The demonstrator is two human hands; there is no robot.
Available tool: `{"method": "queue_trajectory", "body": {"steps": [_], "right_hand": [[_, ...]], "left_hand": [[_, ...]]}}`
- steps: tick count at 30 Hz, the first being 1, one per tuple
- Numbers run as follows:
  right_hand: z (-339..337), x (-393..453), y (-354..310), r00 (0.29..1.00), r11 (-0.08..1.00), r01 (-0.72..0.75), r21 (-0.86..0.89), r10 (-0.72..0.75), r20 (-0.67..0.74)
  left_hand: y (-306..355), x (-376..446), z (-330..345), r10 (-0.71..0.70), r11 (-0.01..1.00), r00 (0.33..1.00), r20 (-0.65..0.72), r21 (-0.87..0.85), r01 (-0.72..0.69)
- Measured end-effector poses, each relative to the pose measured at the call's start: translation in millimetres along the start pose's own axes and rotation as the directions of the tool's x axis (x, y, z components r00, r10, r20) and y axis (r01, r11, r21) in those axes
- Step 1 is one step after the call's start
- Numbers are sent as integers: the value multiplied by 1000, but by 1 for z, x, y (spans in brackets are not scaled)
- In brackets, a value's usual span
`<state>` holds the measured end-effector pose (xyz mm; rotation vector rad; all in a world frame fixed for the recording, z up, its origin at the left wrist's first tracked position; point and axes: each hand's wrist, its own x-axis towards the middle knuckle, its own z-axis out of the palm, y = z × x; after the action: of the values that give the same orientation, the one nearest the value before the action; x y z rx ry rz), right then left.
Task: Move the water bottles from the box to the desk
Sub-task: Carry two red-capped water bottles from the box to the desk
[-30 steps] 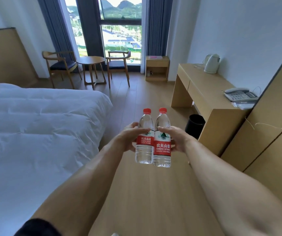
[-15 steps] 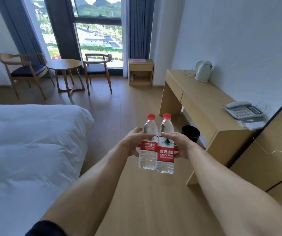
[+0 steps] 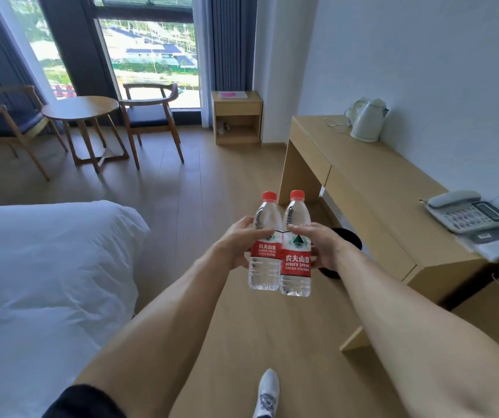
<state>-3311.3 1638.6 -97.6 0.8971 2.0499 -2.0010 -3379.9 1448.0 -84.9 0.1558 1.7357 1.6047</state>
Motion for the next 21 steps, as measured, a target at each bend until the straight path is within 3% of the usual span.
{"method": "queue_trajectory", "body": {"steps": [13,21], "right_hand": [[-11,220,-127,987,1000,-1,-7,2,162],[-72,299,-167,998,998,25,49,-28,63]], "left_hand": [[105,204,-58,-6,1000,986,-167,22,9],[165,319,-33,-18,999,995,-102,24,21]]}}
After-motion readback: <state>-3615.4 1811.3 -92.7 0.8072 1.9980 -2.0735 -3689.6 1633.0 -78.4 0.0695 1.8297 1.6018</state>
